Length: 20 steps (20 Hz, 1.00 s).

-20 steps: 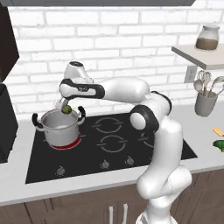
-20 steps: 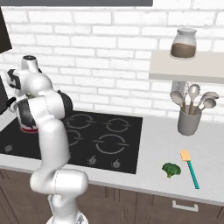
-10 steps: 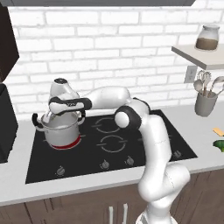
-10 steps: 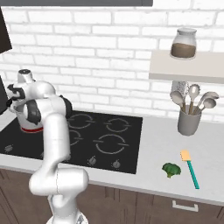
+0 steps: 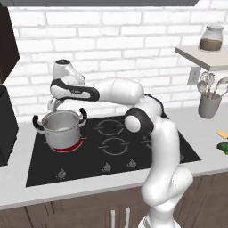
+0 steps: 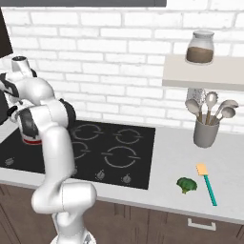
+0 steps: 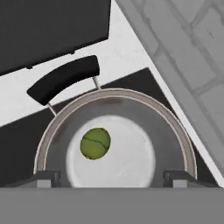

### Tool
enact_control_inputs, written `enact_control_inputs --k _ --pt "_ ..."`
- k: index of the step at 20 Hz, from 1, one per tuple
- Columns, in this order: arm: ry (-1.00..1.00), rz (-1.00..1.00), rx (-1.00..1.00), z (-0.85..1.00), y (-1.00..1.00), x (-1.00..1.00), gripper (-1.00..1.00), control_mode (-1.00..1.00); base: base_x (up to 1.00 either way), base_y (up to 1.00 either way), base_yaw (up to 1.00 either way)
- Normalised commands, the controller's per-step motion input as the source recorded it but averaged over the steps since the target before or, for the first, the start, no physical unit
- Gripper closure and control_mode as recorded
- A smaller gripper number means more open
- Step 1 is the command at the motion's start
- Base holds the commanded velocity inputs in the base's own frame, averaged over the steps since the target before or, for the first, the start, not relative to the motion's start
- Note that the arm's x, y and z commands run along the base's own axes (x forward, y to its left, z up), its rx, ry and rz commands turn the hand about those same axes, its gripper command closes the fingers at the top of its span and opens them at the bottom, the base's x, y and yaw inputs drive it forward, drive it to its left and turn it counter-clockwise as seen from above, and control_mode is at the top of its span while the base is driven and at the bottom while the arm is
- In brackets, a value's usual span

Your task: Put the lime and broccoli in the pot. Retrieve the spatula and lightly stir the vegetables in the pot.

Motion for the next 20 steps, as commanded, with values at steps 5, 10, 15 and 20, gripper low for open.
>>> enact_control_inputs --k 5,10,15,20 --pt "-0.11 0.0 0.0 0.03 -1.0 -1.0 -1.0 -1.0 0.0 0.0 0.0" --pt "-0.08 -0.01 0.0 0.0 -1.0 -1.0 -1.0 -1.0 0.0 0.0 0.0" --pt "0.0 -0.04 0.0 0.04 -1.0 -0.68 -1.0 -1.0 0.0 0.0 0.0" --pt "0.0 -0.09 -0.01 0.03 -1.0 -0.16 -1.0 -1.0 0.0 0.0 0.0"
